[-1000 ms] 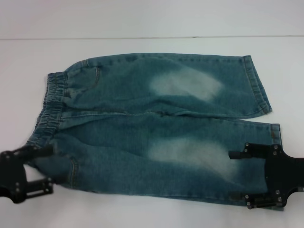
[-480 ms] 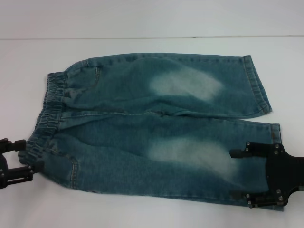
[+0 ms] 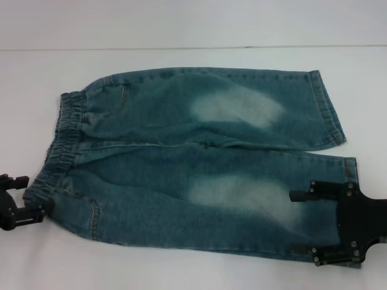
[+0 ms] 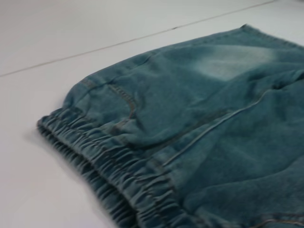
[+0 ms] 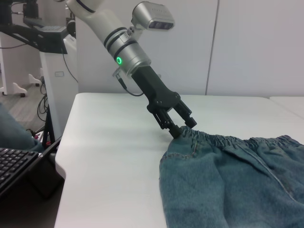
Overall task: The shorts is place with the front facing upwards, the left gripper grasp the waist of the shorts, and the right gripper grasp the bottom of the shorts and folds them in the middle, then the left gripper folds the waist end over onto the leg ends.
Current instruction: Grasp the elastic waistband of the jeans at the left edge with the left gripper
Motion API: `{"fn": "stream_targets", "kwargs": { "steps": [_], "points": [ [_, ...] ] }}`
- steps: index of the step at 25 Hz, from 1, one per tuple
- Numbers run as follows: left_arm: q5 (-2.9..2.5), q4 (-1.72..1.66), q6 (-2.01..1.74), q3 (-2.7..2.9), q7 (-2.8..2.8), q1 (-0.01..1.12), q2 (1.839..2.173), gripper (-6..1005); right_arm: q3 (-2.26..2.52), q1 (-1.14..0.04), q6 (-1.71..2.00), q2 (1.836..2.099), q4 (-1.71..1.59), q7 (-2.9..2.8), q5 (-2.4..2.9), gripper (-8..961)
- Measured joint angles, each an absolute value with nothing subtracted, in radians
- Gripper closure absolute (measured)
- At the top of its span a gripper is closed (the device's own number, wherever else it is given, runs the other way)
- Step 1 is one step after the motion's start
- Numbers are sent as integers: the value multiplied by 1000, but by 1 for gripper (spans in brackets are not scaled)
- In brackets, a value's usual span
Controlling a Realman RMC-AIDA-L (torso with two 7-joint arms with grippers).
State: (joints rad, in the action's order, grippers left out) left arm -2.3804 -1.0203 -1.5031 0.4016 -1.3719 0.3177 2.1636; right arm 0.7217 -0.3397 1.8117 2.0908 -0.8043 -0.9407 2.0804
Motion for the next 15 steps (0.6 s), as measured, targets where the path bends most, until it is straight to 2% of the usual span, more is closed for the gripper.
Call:
{"fn": "stream_targets", "kwargs": {
  "steps": [15],
  "points": [
    [-2432, -1028, -1516, 423, -1415, 312, 2163, 181, 713, -340, 1806, 2091, -804, -942, 2080, 97]
  ]
}}
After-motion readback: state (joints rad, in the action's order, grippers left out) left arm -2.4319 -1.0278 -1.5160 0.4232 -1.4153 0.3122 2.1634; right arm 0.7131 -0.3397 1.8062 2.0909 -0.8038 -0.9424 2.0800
